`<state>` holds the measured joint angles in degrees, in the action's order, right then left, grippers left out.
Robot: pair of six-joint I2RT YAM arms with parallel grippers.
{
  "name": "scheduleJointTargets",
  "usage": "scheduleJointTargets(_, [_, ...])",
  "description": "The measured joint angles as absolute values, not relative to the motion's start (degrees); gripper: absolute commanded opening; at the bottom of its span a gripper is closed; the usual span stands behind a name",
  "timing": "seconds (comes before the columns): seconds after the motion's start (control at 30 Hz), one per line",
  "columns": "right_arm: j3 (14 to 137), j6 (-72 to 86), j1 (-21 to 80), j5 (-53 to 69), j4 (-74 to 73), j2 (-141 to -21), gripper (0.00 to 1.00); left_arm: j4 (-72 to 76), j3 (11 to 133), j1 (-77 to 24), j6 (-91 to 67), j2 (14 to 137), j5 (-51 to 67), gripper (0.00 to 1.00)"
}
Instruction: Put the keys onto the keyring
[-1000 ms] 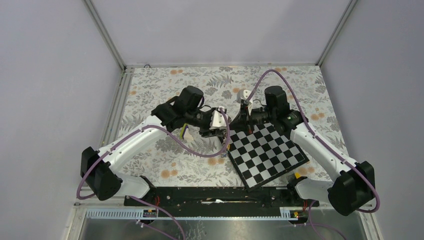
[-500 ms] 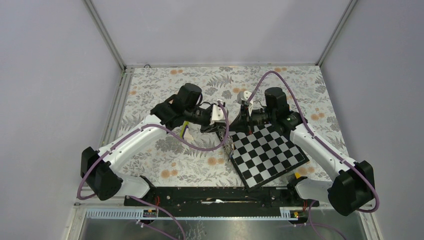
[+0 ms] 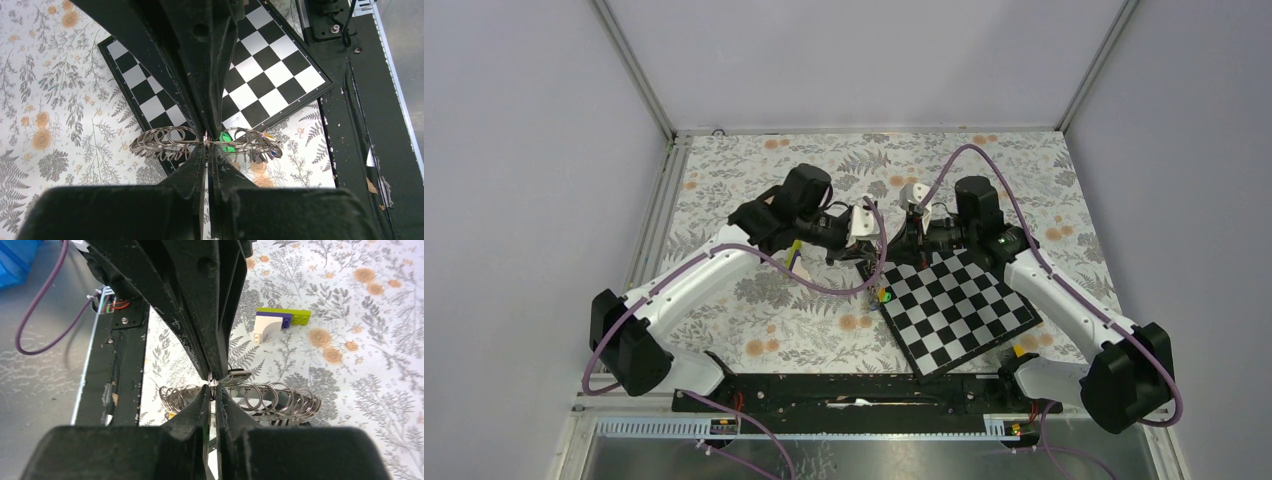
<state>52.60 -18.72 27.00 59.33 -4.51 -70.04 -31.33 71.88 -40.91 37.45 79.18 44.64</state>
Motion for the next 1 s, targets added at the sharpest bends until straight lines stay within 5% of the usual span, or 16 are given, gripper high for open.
scheduleJointTargets(0.17, [52.3,-20.8,26.9,57.5,-4.5,-68.9,0.40,-38.0,78.2,-41.2,38.1,81.8,40.6,0.00])
scheduleJointTargets(0.3, [52.3,-21.4,26.8,56.4,-4.4,-68.6,0.44,-44.0,85.3,-41.4,38.8,85.1,36.5,0.00])
scheduleJointTargets(0.7, [52.3,-18.1,26.8,57.1,-0.4,-68.8,0.45,-49.7,87.3,-42.3,37.7,86.5,34.9,0.00])
scheduleJointTargets(1.0, [51.4,-13.6,26.8,58.5,5.4,-69.1,0.33,-49.3,87.3,-42.3,35.6,86.5,37.1,0.00])
